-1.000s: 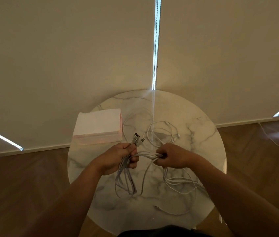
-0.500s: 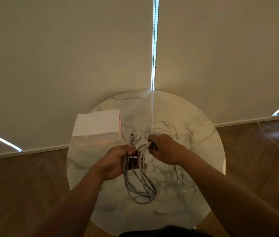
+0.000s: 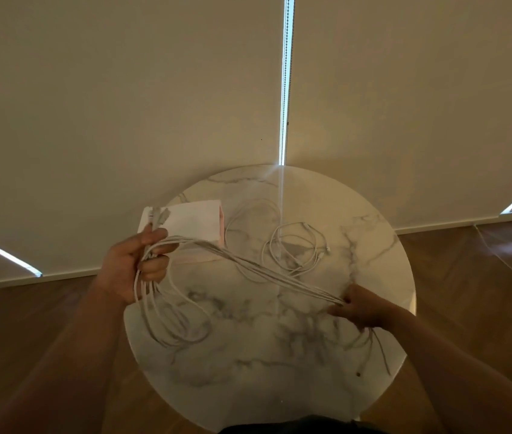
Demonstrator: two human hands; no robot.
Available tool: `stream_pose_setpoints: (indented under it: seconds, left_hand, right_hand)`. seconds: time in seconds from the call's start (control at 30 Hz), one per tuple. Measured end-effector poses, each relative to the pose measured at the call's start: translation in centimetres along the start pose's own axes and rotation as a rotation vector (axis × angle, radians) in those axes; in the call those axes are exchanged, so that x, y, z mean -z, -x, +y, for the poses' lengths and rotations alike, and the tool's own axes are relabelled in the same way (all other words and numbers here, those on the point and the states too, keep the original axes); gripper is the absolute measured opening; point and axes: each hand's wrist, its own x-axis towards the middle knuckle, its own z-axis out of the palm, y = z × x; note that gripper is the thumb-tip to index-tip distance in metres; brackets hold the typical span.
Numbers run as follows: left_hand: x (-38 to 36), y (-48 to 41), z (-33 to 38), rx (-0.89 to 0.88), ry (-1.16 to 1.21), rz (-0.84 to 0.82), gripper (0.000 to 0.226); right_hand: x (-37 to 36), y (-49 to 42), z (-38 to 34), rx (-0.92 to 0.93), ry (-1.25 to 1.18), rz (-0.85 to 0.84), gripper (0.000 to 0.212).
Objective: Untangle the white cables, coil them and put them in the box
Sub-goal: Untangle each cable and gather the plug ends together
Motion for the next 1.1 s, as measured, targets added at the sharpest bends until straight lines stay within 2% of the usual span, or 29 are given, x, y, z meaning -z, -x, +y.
stream_pose_setpoints:
  seconds: [0.13, 0.23, 0.3, 0.4, 0.53, 0.63, 0.7, 0.83, 0.93, 1.1]
  left_hand:
    - [1.2, -0.5, -0.2, 0.033, -0.138, 0.111, 0.036]
    - [1.5, -0.5, -2.6, 0.04, -0.55, 0.502, 0.031]
    - [1.9, -0.2, -4.2, 0.067, -0.74, 0.639, 0.028]
    - [2.4, 0.4, -5.5, 0.223, -0.854, 0.737, 0.034]
    - [2.9, 1.1, -5.5, 0.478, -0.91, 0.747, 0.038]
    - [3.7, 1.1, -5.2, 0.544, -1.018, 0.825, 0.039]
    - [3.6, 0.7, -5.3, 0.45, -1.062, 0.866, 0.039]
    - [3.2, -1.0, -5.9, 0.105, -1.027, 0.886, 0.037]
    - [3.2, -1.6, -6.9, -0.053, -0.917, 0.834, 0.035]
    - [3.0, -2.5, -8.5, -0.112, -0.758, 0.833, 0.035]
  right_hand:
    - [-1.3, -0.7, -1.0, -0.02, -0.137, 0.002, 0.037]
    - [-1.9, -0.8, -2.3, -0.022, -0.334, 0.019, 0.035]
    - [-1.8, -0.4, -2.8, -0.036, -0.42, 0.016, 0.035]
    - [-1.4, 0.1, -2.6, -0.112, -0.236, -0.046, 0.039]
    - [-1.1, 0.2, -1.5, -0.296, 0.086, -0.289, 0.035]
    - [-1.4, -0.3, -0.8, -0.315, 0.2, -0.297, 0.032]
    - [-2.3, -1.1, -0.2, -0.274, 0.321, -0.217, 0.033]
    - [-4.4, -2.7, 2.0, -0.171, 0.515, -0.032, 0.043]
    - [-5.2, -3.2, 2.8, -0.208, 0.549, -0.027, 0.041]
    - [-6.4, -3.1, 3.4, -0.251, 0.77, -0.104, 0.048]
